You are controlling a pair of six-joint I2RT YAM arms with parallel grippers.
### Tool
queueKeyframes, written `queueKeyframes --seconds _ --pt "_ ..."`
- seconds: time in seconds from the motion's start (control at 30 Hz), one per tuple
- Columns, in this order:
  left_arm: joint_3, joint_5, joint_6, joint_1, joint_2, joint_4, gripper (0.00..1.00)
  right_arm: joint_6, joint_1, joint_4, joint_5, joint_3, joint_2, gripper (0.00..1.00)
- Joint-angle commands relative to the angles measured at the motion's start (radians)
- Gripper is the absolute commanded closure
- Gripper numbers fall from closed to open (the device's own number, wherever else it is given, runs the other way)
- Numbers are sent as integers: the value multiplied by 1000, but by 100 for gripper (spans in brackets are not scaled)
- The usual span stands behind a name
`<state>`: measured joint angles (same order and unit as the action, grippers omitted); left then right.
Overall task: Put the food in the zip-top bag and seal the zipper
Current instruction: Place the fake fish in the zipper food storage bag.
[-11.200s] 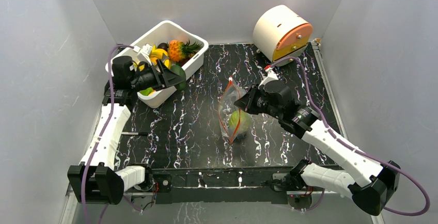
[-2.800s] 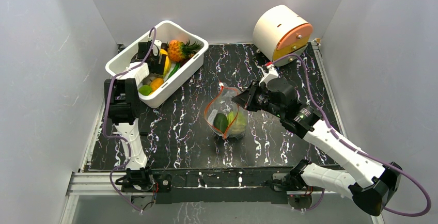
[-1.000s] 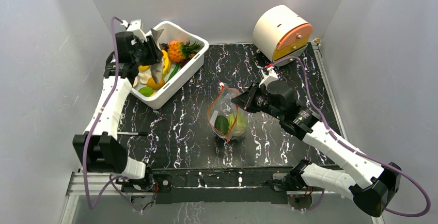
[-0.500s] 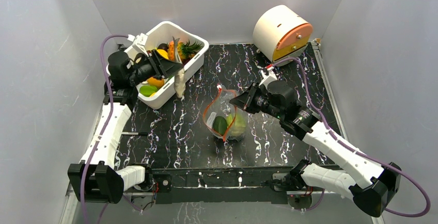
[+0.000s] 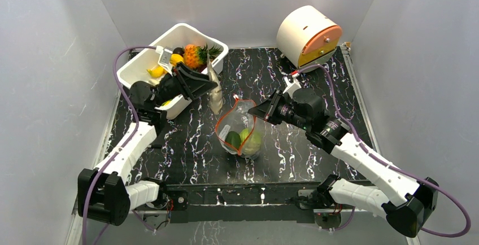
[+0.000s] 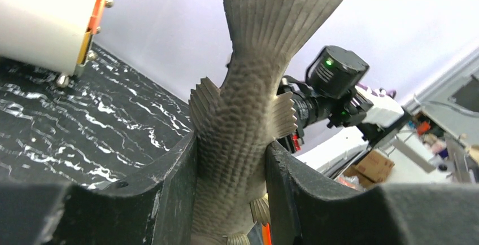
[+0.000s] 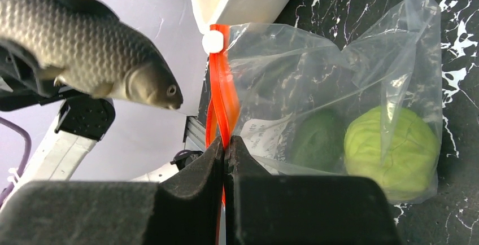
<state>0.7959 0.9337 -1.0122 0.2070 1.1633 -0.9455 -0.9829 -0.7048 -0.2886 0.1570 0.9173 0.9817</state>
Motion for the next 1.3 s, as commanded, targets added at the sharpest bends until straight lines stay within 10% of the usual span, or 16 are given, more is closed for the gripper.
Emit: queueKeyframes --seconds 0.0,0.63,1.17,1.27 --pt "-28 15 116 69 -64 -165 86 -51 4 121 -5 -17 -7 100" --pt "-145 75 285 275 8 -409 85 -69 5 148 29 -34 23 100" --pt "-217 24 589 332 8 -161 85 -52 4 139 29 -22 -2 100" --pt "-220 0 667 345 -20 -69 72 -52 4 136 29 -33 -8 100"
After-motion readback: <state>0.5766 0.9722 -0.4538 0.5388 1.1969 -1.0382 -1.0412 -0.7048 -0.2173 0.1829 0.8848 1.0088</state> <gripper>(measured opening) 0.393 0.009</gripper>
